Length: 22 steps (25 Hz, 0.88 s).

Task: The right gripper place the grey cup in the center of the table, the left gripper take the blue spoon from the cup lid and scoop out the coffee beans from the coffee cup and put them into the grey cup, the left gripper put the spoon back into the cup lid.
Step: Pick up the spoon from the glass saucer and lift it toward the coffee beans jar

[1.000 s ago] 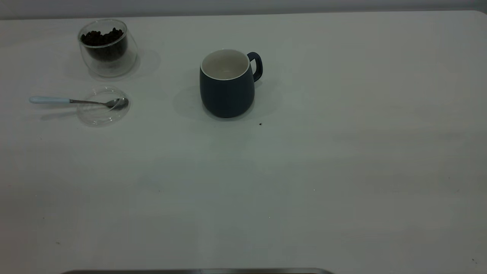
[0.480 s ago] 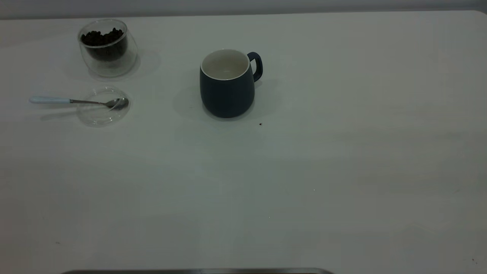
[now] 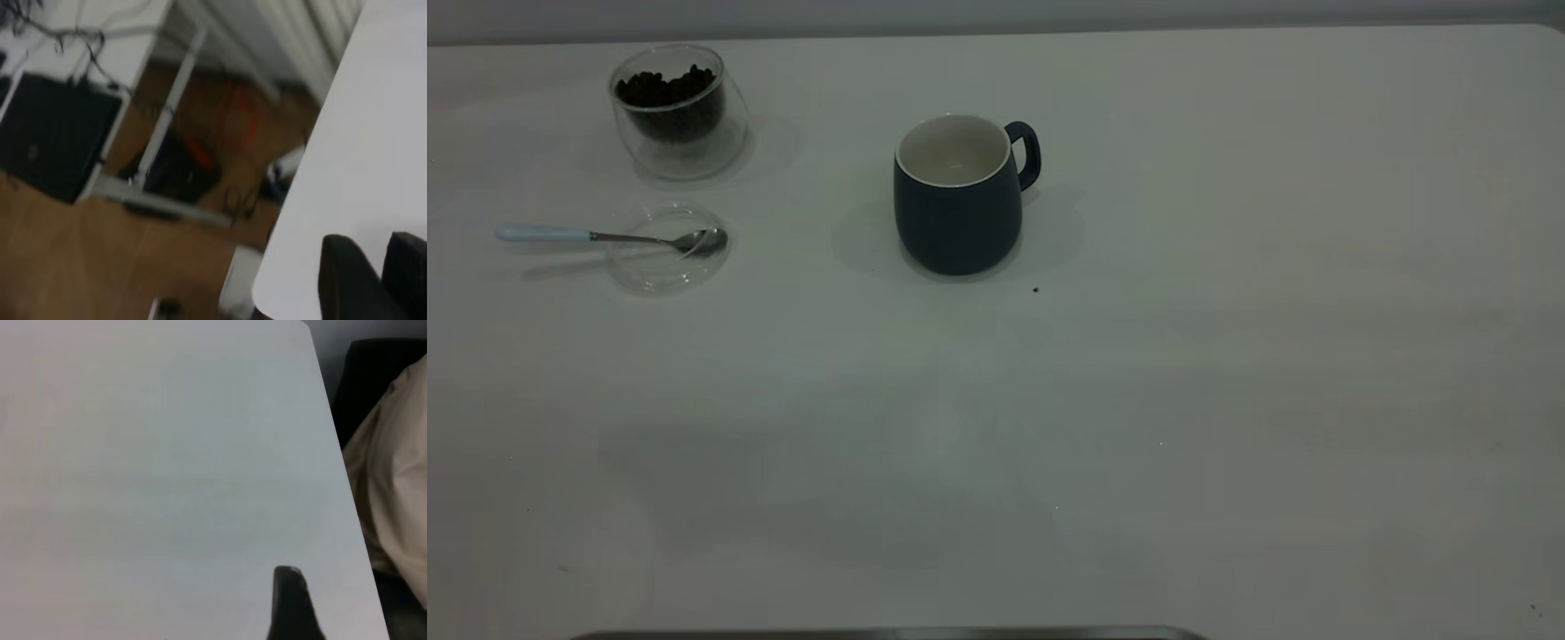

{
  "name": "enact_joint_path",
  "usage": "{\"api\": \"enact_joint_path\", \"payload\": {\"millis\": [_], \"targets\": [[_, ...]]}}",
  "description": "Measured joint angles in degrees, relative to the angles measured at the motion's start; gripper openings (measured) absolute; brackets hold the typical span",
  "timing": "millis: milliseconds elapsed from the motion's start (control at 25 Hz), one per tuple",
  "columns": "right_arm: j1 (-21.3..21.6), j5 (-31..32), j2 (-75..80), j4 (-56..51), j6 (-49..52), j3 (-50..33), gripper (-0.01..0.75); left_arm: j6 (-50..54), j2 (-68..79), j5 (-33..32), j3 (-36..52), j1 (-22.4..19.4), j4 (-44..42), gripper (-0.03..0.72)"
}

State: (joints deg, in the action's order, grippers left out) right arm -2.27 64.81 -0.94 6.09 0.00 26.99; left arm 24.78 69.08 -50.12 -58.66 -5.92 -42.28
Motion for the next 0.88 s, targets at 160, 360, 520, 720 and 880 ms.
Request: {"api": "enact_joint_path", "payload": {"millis": [160,360,520,720,880], "targets": [[0.0,0.0,0.0,0.0,0.0,0.0,0.453,-2.81,20.58,0.62,-11.04,-0.06,7.45,0.1],[0.0,0.0,0.0,0.0,0.0,0.0,0.453,-17.73,42.88,-5.44,-27.43,-0.35,27.31,0.024],[0.0,0.0,0.0,0.0,0.0,0.0,0.453,-25.66,53.03,-13.81,-38.62,-0.51,37.36,0.022],[0.0,0.0,0.0,0.0,0.0,0.0,0.453,-27.54,52.85,-16.65,-42.48,-0.51,39.85,0.022],[0.0,0.0,0.0,0.0,0.0,0.0,0.453,-28.56,48.12,-16.65,-42.39,-0.57,42.28,0.022]]}}
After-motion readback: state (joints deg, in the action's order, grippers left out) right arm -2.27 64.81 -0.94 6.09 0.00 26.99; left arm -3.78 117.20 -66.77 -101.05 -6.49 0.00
